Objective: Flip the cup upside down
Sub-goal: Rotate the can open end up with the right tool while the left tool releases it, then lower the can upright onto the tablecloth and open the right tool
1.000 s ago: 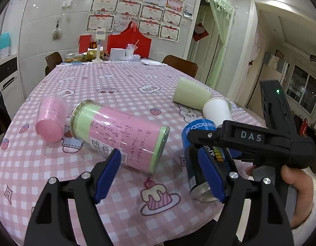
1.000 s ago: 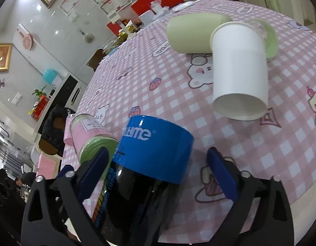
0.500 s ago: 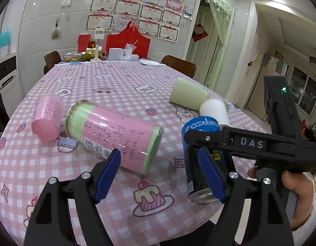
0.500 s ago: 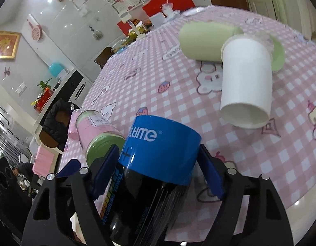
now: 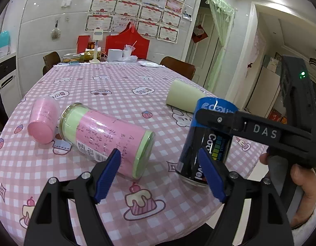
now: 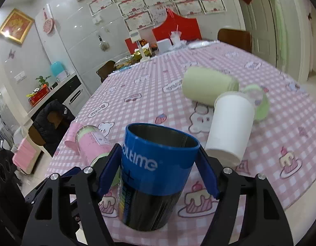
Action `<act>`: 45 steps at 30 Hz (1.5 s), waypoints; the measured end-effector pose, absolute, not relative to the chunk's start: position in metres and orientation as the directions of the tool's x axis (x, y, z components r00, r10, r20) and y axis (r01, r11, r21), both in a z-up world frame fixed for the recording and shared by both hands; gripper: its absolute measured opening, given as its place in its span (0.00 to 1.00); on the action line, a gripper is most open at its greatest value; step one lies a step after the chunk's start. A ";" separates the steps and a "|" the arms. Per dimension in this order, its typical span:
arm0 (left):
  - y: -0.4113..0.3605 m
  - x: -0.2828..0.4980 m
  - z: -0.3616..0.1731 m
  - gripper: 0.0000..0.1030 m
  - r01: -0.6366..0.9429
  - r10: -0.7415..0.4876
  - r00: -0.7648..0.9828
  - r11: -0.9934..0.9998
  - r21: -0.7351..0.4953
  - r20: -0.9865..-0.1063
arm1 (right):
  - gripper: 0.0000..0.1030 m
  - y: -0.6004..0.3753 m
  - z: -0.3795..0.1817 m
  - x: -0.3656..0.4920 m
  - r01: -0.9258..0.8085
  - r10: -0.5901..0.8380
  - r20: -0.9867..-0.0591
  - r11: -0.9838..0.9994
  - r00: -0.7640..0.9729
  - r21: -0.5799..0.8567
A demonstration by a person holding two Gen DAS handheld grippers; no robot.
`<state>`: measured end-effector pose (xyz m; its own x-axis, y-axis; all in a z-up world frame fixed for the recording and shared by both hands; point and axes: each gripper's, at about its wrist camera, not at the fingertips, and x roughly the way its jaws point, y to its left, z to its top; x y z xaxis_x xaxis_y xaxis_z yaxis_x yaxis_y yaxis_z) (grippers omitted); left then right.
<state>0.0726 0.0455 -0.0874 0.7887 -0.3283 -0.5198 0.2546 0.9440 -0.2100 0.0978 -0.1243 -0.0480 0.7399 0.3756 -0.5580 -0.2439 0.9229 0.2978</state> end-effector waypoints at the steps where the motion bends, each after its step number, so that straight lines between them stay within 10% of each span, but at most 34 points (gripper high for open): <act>1: 0.045 0.073 -0.087 0.74 0.252 -0.327 0.789 0.944 -0.212 -0.520 | 0.66 -0.124 -0.047 0.098 -0.245 0.369 -0.554 0.926 0.746 0.287; 15: 0.041 0.081 -0.086 0.74 0.223 -0.299 0.800 0.953 -0.205 -0.521 | 0.63 -0.106 -0.047 0.096 -0.234 0.234 -0.504 0.970 0.831 0.064; 45: 0.036 0.066 -0.076 0.75 0.179 -0.223 0.820 0.975 -0.133 -0.527 | 0.73 -0.114 -0.034 0.059 -0.293 0.328 -0.450 0.945 0.831 0.148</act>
<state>0.0660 0.0355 -0.0757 0.8200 -0.2231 -0.5271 0.1795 0.9747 -0.1334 0.0593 -0.1142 -0.0339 0.8308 0.3279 -0.4497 -0.2928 0.9447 0.1479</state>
